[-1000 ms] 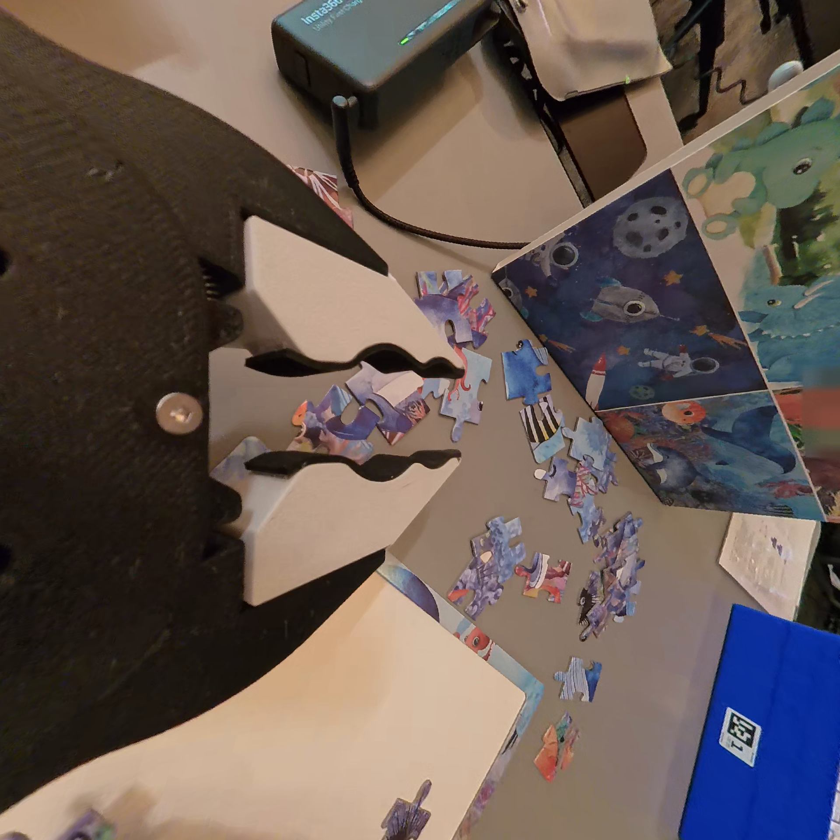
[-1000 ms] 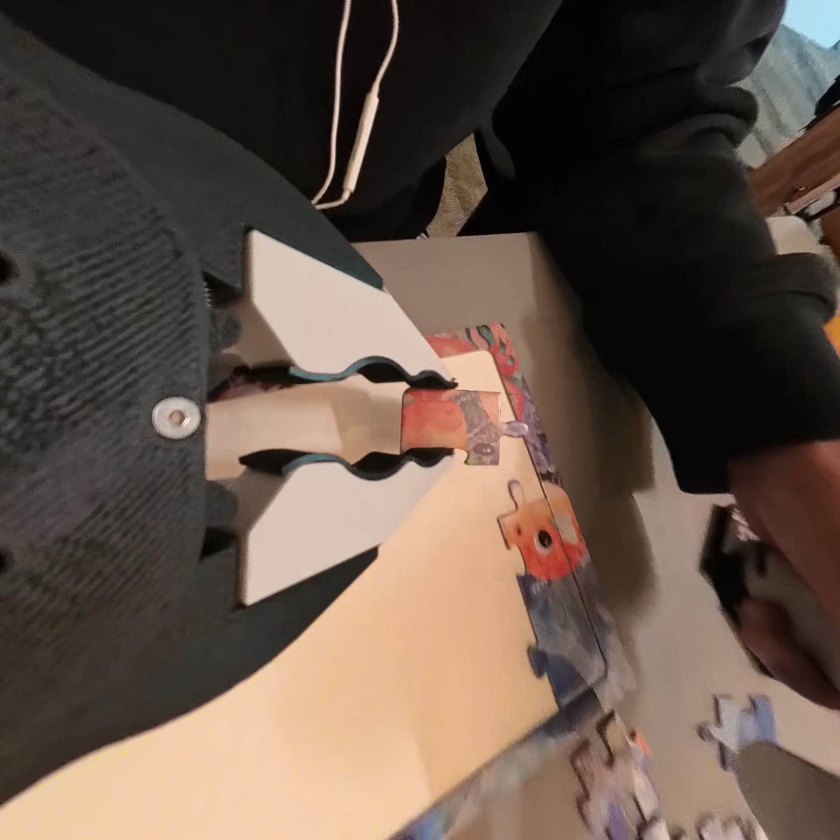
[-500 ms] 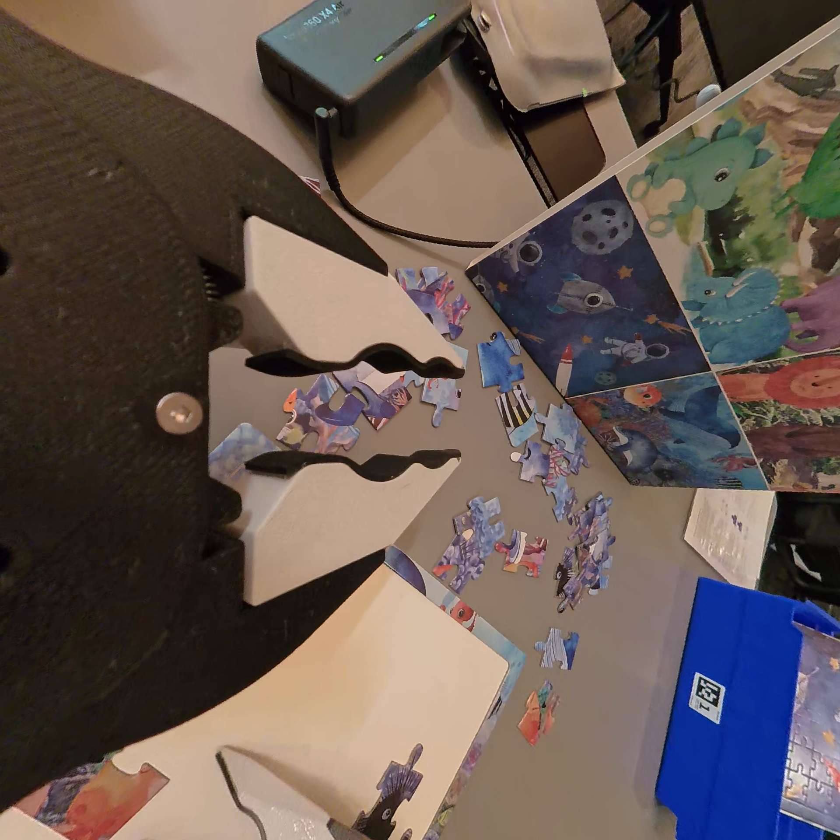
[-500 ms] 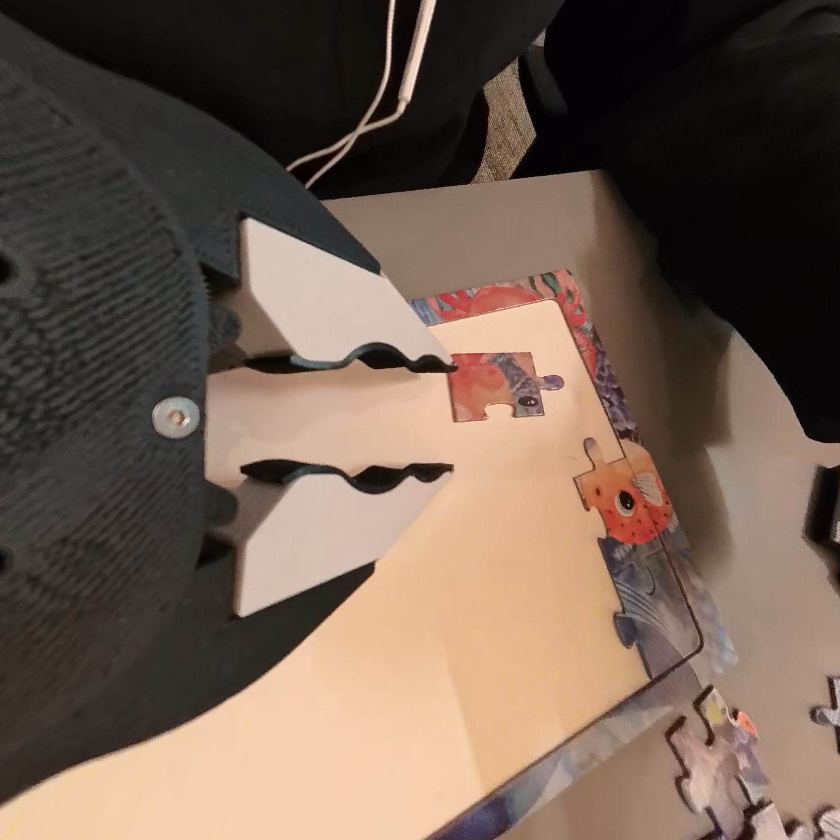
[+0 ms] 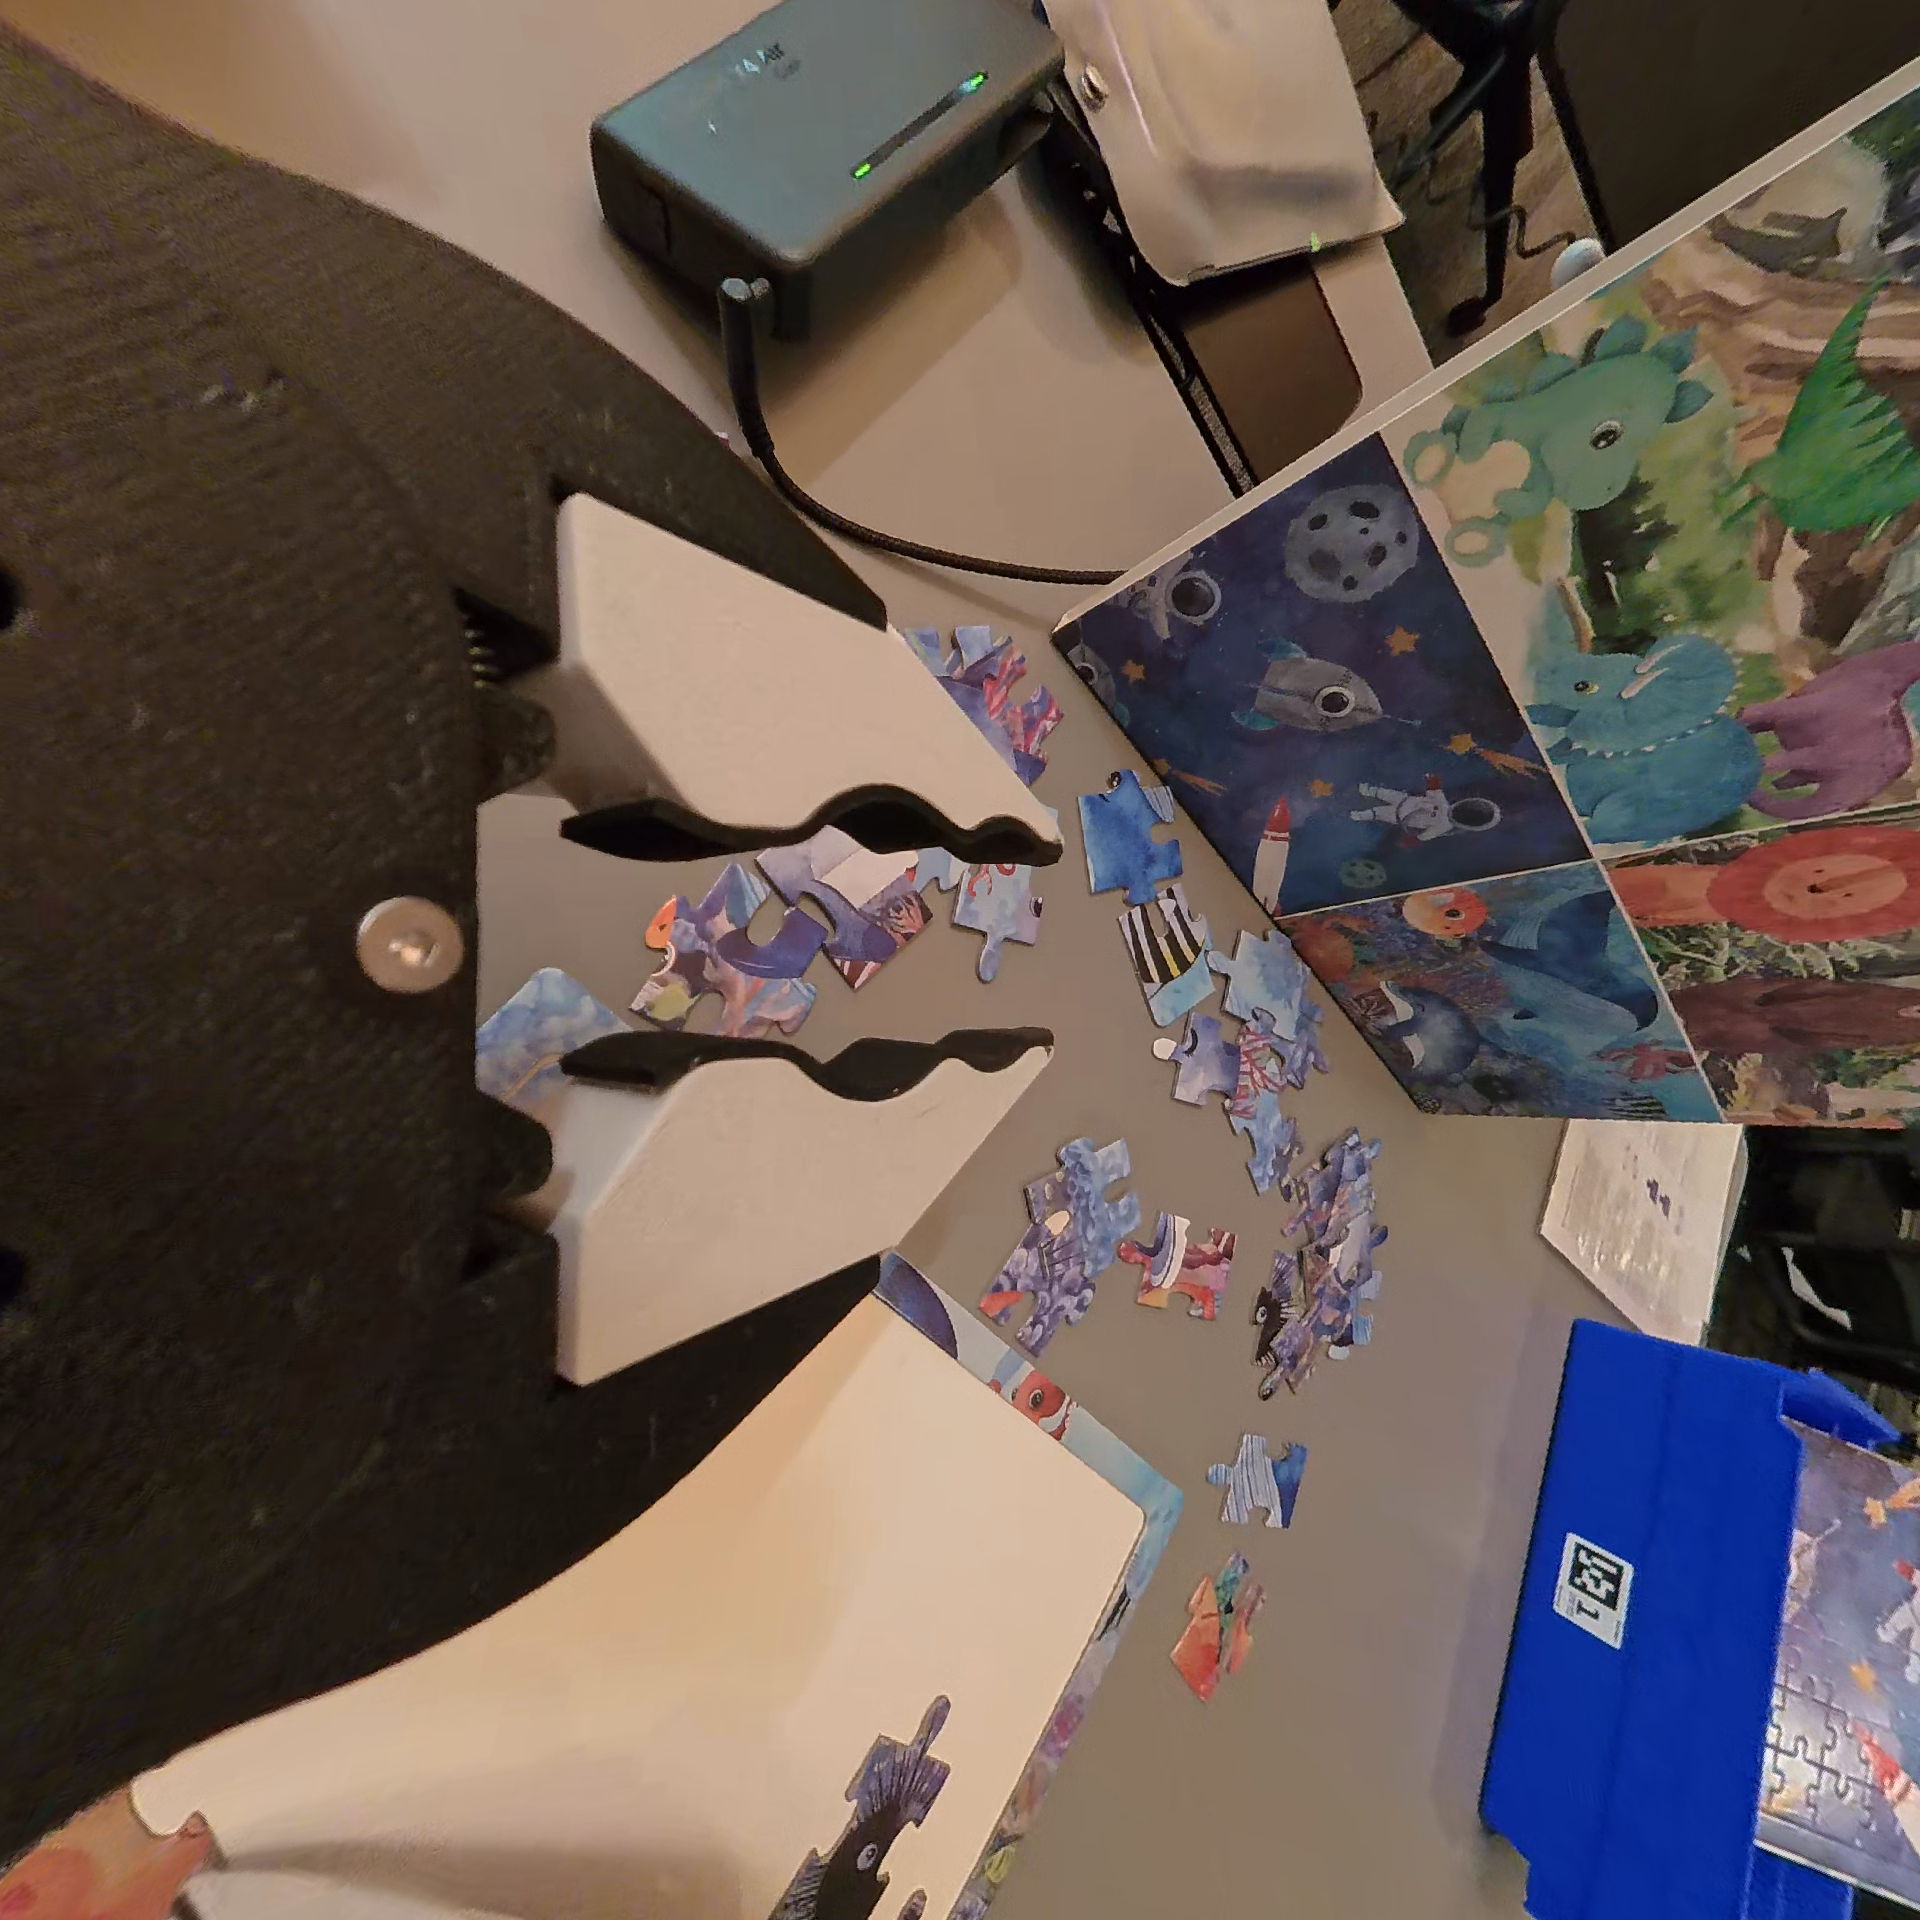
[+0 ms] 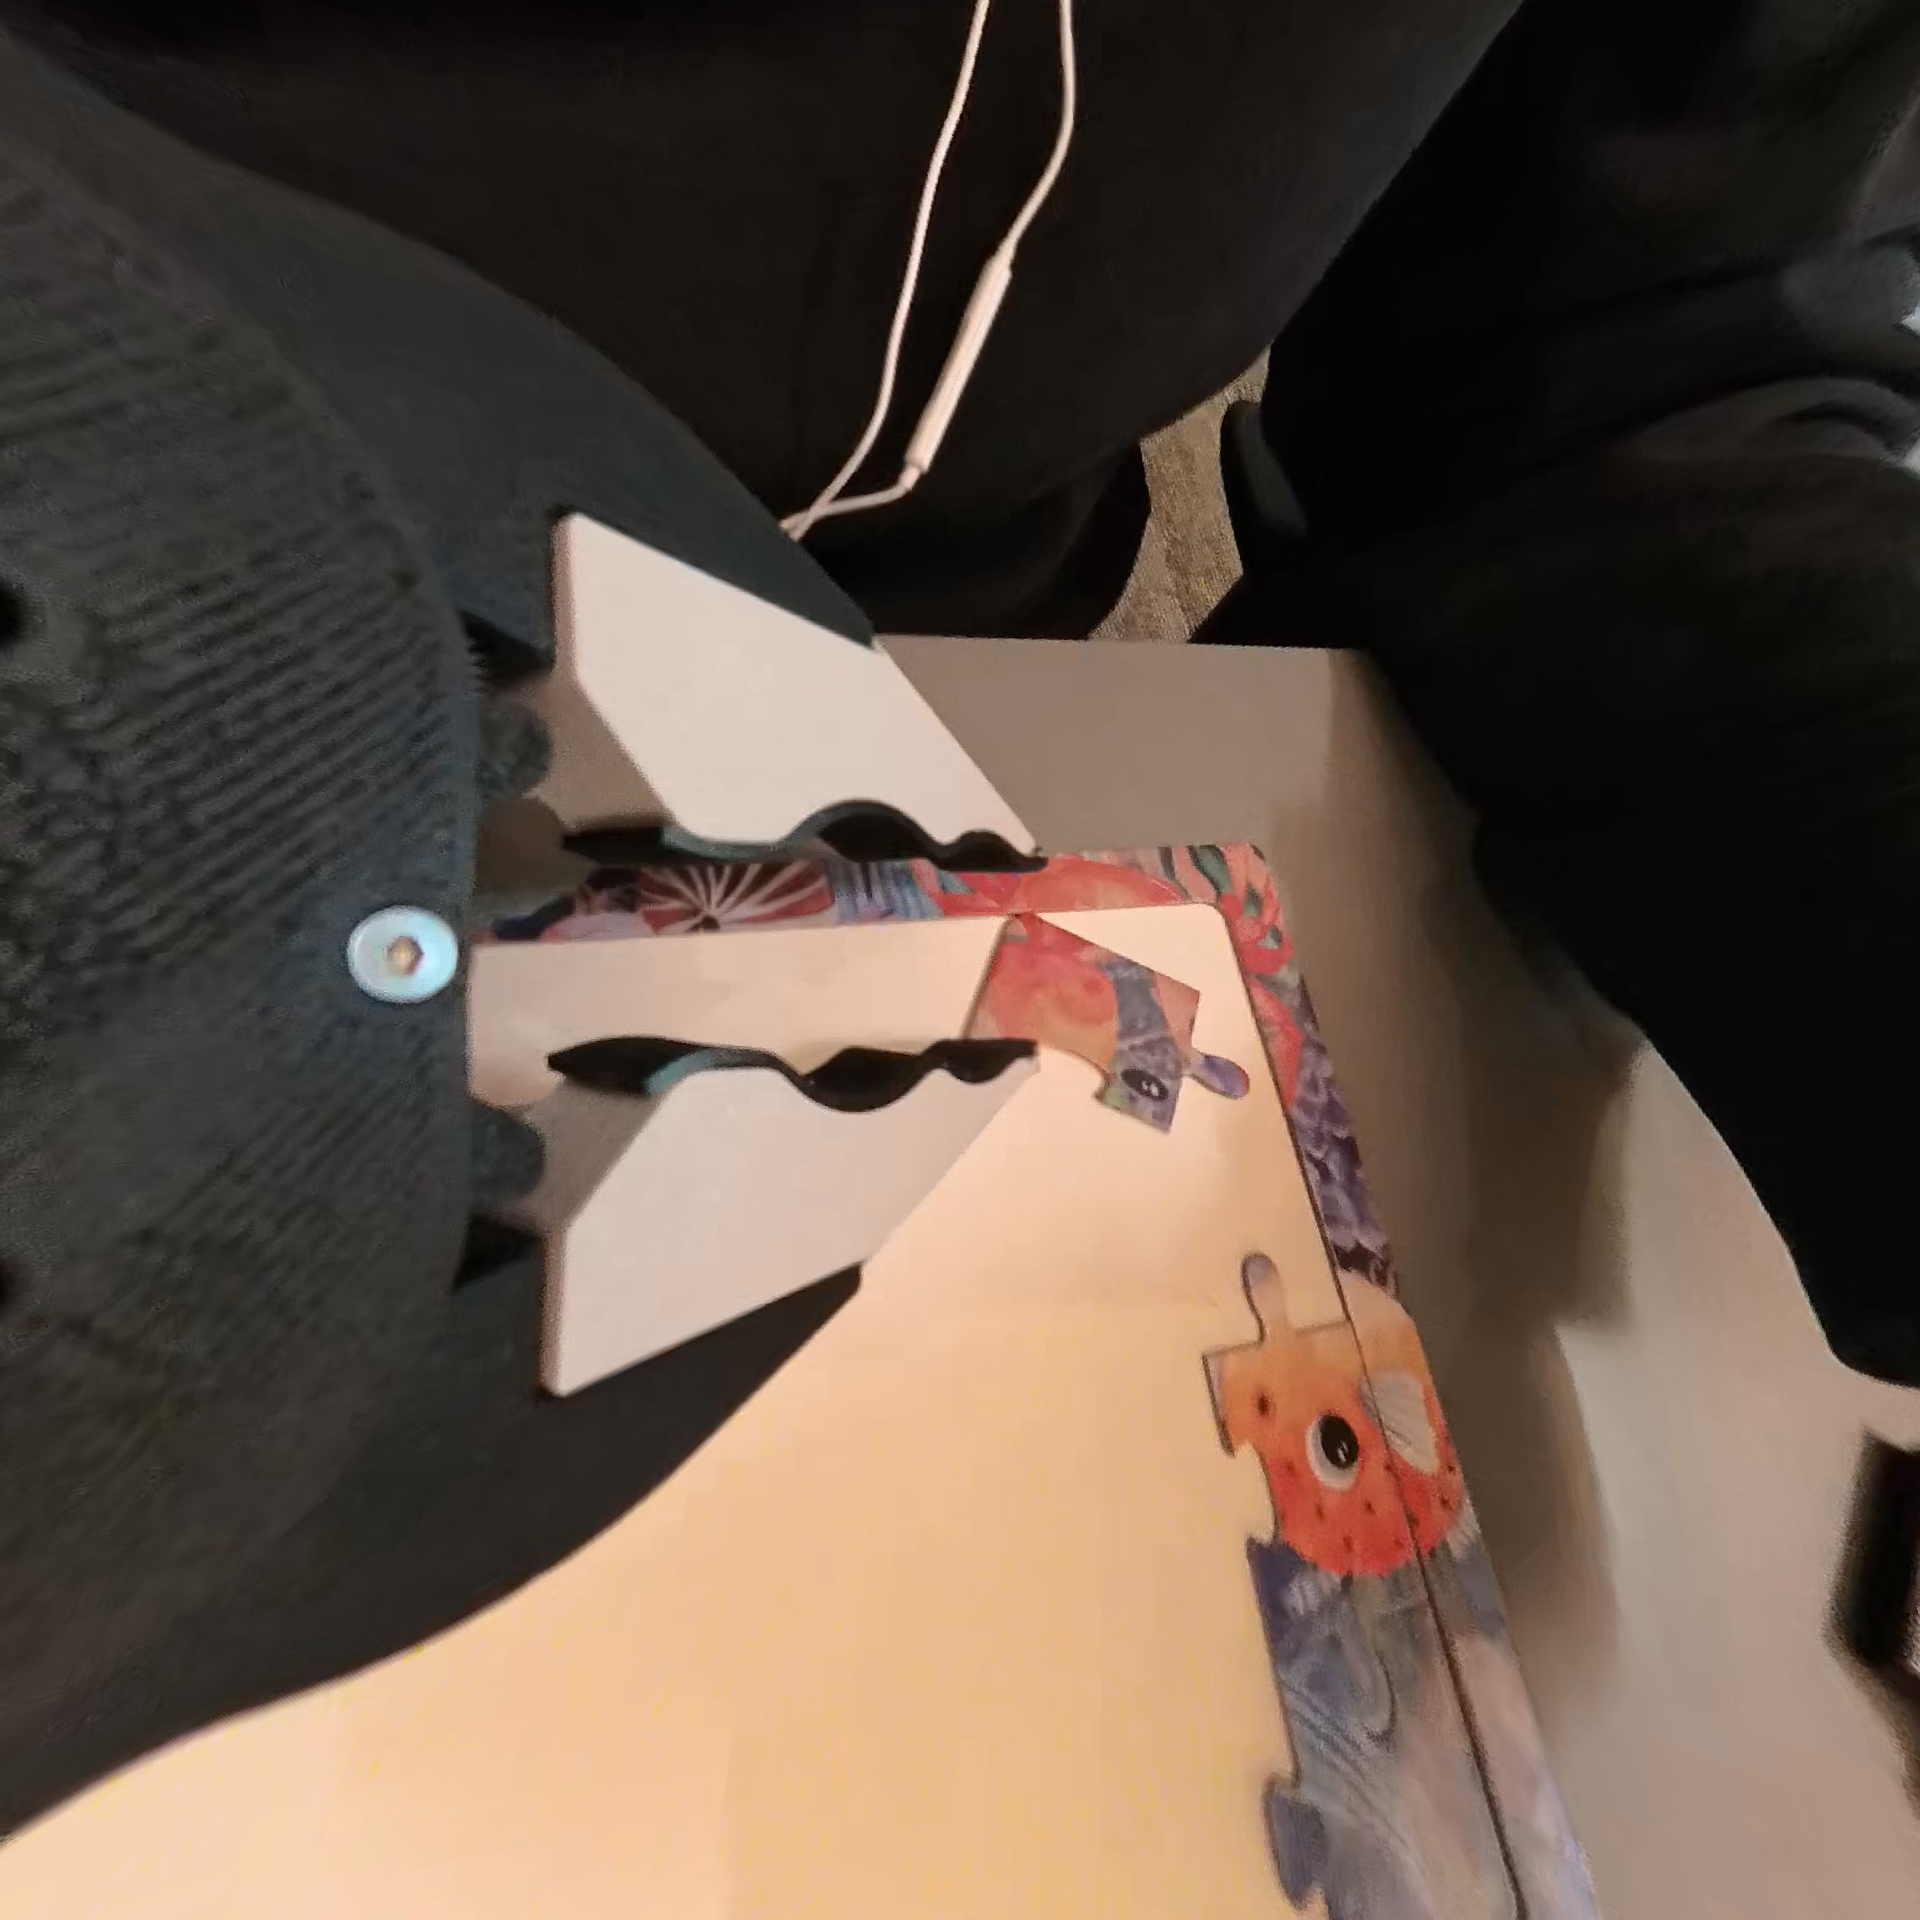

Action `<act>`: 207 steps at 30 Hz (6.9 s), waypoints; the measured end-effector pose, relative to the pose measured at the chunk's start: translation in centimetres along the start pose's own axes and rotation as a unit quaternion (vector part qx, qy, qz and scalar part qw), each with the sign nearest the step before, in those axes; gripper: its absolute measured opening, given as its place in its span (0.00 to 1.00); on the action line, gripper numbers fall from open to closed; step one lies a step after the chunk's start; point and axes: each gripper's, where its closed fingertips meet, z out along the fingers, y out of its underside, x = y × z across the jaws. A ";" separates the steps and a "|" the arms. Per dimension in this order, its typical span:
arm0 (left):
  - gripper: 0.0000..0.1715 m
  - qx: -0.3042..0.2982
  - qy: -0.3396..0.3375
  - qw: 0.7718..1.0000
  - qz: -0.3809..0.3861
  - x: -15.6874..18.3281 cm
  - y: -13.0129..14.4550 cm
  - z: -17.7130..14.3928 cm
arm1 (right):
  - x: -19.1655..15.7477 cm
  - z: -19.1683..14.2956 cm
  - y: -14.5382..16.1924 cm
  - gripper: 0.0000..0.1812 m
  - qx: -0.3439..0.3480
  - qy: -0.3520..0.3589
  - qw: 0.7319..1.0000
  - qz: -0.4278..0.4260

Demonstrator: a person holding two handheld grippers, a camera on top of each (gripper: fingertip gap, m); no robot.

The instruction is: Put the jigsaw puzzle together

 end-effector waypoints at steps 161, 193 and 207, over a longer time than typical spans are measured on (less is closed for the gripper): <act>0.16 0.009 -0.008 0.999 0.030 0.4 -0.3 0.1 | 7.6 -6.7 -9.2 0.23 0.094 0.222 0.961 -0.137; 0.04 0.046 -0.150 0.986 0.061 -7.9 -0.6 -3.6 | 21.0 -27.8 -2.2 0.00 0.319 0.438 0.838 -0.059; 0.00 0.033 -0.130 0.991 0.019 -9.3 1.5 -3.2 | 21.5 -29.3 -1.4 0.00 0.367 0.422 0.829 -0.014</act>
